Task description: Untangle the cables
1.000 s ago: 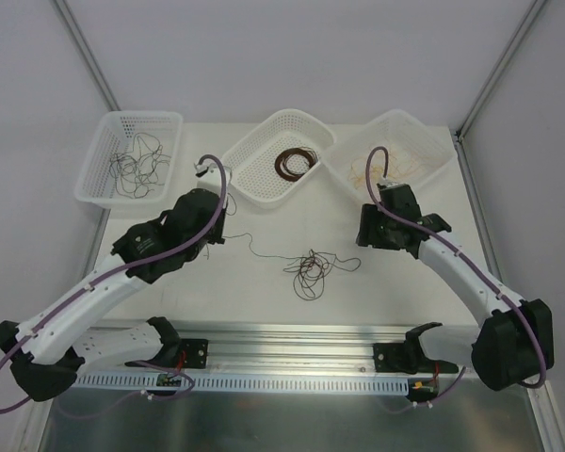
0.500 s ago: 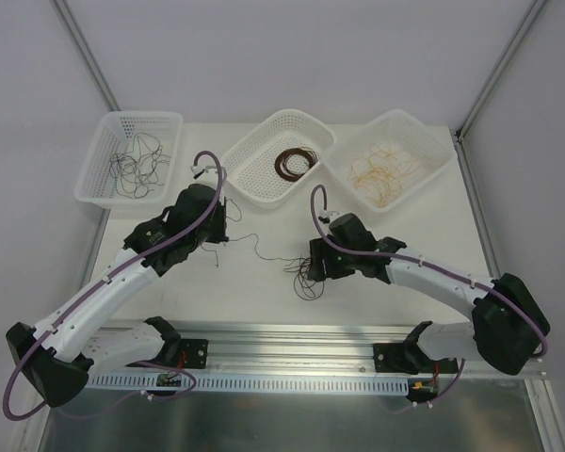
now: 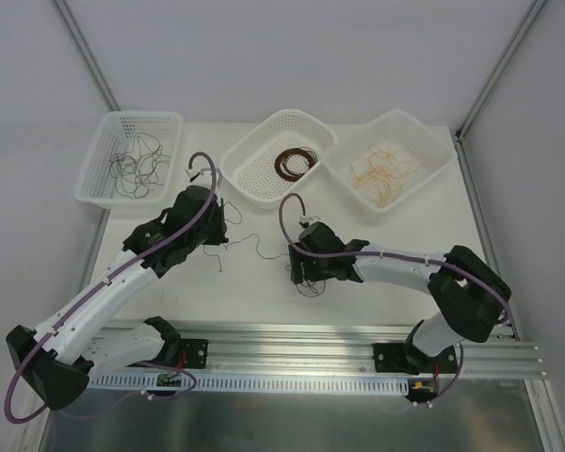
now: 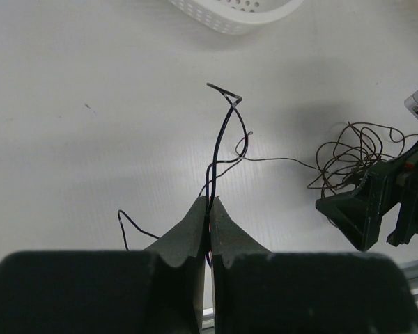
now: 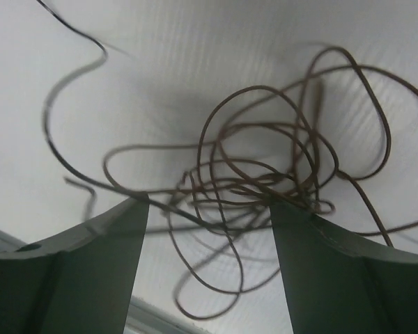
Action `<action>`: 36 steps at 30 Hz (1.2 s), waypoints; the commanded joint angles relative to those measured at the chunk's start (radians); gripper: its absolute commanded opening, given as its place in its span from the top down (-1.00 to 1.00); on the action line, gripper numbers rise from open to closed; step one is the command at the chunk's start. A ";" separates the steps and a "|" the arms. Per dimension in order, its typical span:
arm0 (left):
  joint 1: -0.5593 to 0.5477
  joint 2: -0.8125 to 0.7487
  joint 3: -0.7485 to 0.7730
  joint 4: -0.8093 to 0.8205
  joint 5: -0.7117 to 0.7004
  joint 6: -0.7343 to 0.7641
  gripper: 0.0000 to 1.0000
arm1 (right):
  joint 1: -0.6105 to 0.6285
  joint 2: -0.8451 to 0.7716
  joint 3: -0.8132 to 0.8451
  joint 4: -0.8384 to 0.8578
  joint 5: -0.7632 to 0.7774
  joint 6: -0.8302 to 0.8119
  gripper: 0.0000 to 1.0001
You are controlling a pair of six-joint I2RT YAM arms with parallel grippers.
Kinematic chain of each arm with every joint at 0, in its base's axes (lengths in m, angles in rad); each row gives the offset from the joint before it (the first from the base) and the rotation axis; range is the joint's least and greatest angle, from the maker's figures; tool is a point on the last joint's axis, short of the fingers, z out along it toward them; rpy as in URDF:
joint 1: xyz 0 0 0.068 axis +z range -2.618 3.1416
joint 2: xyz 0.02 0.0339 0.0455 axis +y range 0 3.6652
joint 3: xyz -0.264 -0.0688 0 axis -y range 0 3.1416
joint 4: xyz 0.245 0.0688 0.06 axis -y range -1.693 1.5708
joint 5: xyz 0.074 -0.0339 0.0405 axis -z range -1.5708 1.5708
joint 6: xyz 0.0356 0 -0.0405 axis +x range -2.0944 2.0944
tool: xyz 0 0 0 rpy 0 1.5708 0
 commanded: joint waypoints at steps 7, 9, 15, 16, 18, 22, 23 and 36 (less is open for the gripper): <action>0.026 -0.024 0.008 0.025 0.017 -0.023 1.00 | 0.021 0.140 0.126 -0.021 0.240 0.085 -0.25; 0.031 -0.027 0.006 0.025 0.016 -0.020 1.00 | 0.022 0.166 0.149 -0.087 0.281 0.085 0.02; 0.107 -0.049 0.031 0.011 0.000 0.044 1.00 | -0.005 0.154 0.114 -0.178 0.373 0.079 0.91; 0.156 -0.052 0.040 0.005 0.000 0.058 1.00 | -0.017 0.138 0.080 -0.183 0.370 0.079 0.98; 0.211 -0.047 0.072 -0.009 -0.001 0.103 1.00 | -0.071 0.079 0.046 -0.189 0.338 0.073 0.99; 0.369 -0.029 0.135 -0.034 0.016 0.166 1.00 | -0.238 -0.050 -0.043 -0.227 0.277 0.055 0.99; 0.438 -0.024 0.149 -0.037 0.020 0.182 1.00 | -0.270 -0.108 -0.072 -0.236 0.263 0.048 0.99; 0.768 0.092 0.469 -0.110 0.023 0.242 1.00 | -0.830 -0.392 -0.083 -0.405 -0.045 -0.076 0.99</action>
